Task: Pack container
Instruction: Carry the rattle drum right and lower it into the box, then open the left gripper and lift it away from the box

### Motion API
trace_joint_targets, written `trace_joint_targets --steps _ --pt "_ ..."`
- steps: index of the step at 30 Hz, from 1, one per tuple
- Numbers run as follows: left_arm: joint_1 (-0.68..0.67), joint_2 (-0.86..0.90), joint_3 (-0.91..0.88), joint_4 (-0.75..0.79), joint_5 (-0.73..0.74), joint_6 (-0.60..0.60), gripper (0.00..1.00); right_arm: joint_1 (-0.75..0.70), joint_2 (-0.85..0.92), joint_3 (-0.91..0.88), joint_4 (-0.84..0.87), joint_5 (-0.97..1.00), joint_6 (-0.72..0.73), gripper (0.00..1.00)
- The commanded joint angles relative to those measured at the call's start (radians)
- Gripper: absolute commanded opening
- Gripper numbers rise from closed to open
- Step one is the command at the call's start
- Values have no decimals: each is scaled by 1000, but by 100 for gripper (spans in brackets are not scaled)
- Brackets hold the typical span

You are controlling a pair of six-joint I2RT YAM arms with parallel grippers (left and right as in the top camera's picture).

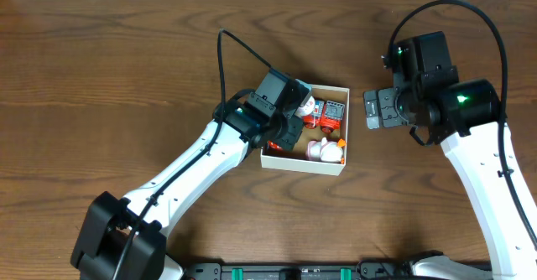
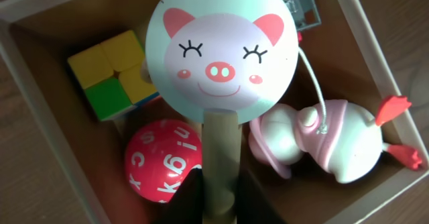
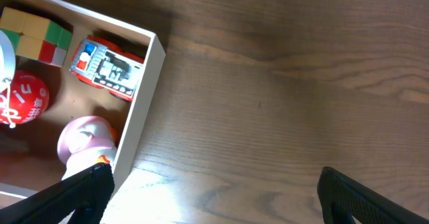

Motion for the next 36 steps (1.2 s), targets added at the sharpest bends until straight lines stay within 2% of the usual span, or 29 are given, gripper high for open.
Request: trace_joint_targets --steps 1,5,8,16,21,25,26,27,28,29,32,34,36 --pt "1 9 2 5 -16 2 25 -5 -8 12 -1 10 13 99" --pt "1 9 2 5 -16 21 27 -5 -8 12 -1 10 13 99" --pt "1 9 2 5 -16 22 34 -5 -8 12 -1 10 13 99" --pt "18 2 18 43 -16 89 34 -5 -8 12 -1 10 13 99" --pt "101 -21 26 54 -29 101 34 -5 -8 12 -1 10 13 99" --pt "219 -27 26 52 -58 100 35 -5 -8 12 -1 10 13 99" --pt "249 -27 26 50 -66 101 40 -5 -8 12 -1 10 13 99" --pt "279 -27 26 49 -72 101 51 -5 -8 12 -1 10 13 99" --pt "314 -27 26 49 -74 100 71 -5 -8 12 -1 10 13 99" --pt "343 -27 26 49 -76 100 79 -5 -8 12 -1 10 13 99" --pt "428 -27 26 49 -76 100 80 -5 -8 12 -1 10 13 99" --pt "475 -27 26 49 -75 100 92 -5 -8 12 -1 10 13 99" --pt "507 -27 26 49 -75 100 98 -5 -8 12 -1 10 13 99"
